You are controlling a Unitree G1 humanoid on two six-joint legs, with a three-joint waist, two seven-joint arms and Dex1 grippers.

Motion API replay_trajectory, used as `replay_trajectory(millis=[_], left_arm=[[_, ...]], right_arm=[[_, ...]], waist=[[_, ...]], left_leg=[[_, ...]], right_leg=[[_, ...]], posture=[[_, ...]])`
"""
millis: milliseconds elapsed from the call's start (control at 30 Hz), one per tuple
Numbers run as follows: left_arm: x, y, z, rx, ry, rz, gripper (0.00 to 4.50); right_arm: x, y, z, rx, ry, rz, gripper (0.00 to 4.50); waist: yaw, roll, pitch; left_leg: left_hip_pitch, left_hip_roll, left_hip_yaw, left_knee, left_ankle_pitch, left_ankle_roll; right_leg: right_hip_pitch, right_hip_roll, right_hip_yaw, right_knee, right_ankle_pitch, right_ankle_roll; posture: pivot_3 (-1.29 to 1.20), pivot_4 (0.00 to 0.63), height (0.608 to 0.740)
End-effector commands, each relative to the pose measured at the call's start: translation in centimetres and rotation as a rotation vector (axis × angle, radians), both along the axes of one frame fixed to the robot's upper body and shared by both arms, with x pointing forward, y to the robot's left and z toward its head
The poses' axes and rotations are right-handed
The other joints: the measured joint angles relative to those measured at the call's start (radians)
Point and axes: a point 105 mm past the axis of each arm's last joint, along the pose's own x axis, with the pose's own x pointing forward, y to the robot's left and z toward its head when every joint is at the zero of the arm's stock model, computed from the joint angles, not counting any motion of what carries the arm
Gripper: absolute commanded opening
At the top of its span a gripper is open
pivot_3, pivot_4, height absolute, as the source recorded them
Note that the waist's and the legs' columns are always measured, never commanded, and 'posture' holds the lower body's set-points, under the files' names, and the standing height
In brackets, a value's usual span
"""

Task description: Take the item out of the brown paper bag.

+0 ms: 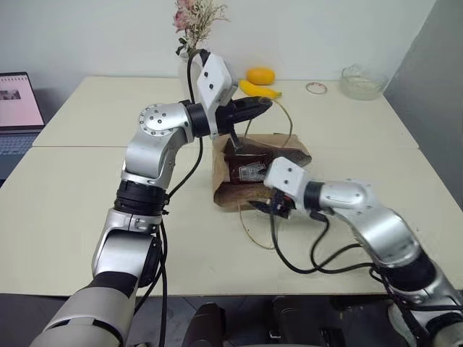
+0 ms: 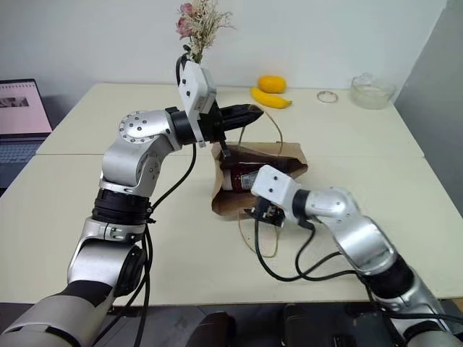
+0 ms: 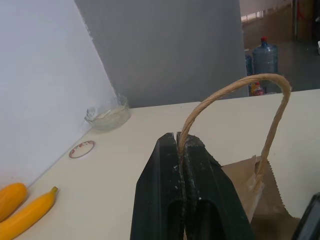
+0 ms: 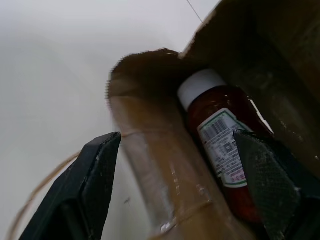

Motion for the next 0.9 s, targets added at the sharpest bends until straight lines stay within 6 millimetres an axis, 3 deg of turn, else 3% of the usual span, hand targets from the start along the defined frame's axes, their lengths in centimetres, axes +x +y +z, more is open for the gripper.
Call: replay_trajectory(millis=[33, 100, 233, 667, 900], left_arm=[[-0.6, 0.2, 1.9, -0.025, -0.078, -0.004, 0.0], [-0.6, 0.3, 1.9, -0.026, -0.079, -0.003, 0.0], [-0.6, 0.3, 2.0, -0.027, -0.081, -0.002, 0.0], [-0.6, 0.4, 2.3, -0.018, -0.096, -0.007, 0.0], [-0.8, 0.5, 2.1, -0.016, -0.098, -0.007, 0.0]], right_arm=[[1.3, 1.0, 1.6, -0.002, -0.106, -0.017, 3.76], [2.2, 1.3, 1.2, -0.026, -0.122, -0.034, 3.76], [4.0, 1.4, 0.5, -0.085, -0.186, -0.072, 4.48], [6.6, 2.2, -3.3, -0.439, -0.285, 0.053, 4.48], [8.7, 1.1, -4.8, -0.609, -0.298, 0.07, 4.48]], waist=[[0.0, 0.0, 0.0], [0.001, 0.0, 0.0], [0.001, 0.0, 0.0], [-0.008, 0.0, 0.0], [-0.009, 0.0, 0.0]], left_leg=[[0.0, 0.0, 0.0, 0.0, 0.0, 0.0], [0.0, 0.0, -0.001, 0.0, 0.0, 0.0], [0.0, 0.0, -0.001, 0.0, 0.0, 0.0], [0.001, 0.001, -0.001, 0.0, 0.0, 0.0], [0.001, 0.001, -0.001, 0.0, 0.0, 0.0]], right_leg=[[0.0, 0.0, 0.0, 0.0, 0.0, 0.0], [0.0, 0.0, 0.0, 0.0, 0.0, 0.0], [0.0, 0.0, -0.001, 0.0, 0.0, 0.0], [0.0, 0.001, -0.001, 0.001, 0.0, 0.0], [0.0, 0.0, 0.0, 0.001, 0.0, -0.001]], posture=[[0.0, 0.15, 0.74], [0.0, 0.15, 0.74], [0.0, 0.15, 0.74], [0.0, 0.15, 0.74], [0.0, 0.15, 0.74]])
